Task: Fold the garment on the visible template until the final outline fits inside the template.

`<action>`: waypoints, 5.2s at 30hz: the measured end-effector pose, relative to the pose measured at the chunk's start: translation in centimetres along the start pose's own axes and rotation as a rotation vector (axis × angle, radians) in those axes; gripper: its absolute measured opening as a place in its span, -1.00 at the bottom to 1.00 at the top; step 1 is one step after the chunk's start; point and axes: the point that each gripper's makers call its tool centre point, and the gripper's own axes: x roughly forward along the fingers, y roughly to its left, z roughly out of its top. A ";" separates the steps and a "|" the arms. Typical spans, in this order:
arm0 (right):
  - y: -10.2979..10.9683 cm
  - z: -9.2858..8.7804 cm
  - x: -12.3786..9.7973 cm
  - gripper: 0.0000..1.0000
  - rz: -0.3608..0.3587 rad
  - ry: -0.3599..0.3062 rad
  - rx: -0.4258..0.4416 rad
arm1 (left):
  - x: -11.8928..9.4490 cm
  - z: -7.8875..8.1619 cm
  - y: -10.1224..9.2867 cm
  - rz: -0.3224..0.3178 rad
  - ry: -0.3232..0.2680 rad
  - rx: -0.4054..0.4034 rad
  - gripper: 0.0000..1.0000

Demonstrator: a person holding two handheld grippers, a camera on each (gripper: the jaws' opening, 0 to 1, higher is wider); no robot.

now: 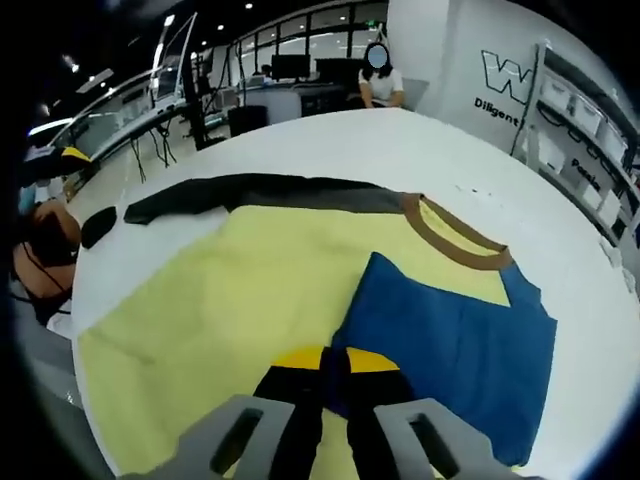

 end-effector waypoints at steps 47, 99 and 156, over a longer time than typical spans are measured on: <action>-7.9 -2.4 -3.2 -1.00 -0.193 -0.045 0.337 | -0.5 -0.6 0.2 0.006 0.032 0.033 0.97; 7.4 4.7 3.5 -1.00 0.073 -0.057 0.021 | -1.5 -1.9 0.7 0.013 0.042 -0.006 0.95; 5.3 6.7 6.7 -0.81 0.066 -0.013 0.067 | -1.3 -2.7 0.8 0.010 0.070 -0.004 0.95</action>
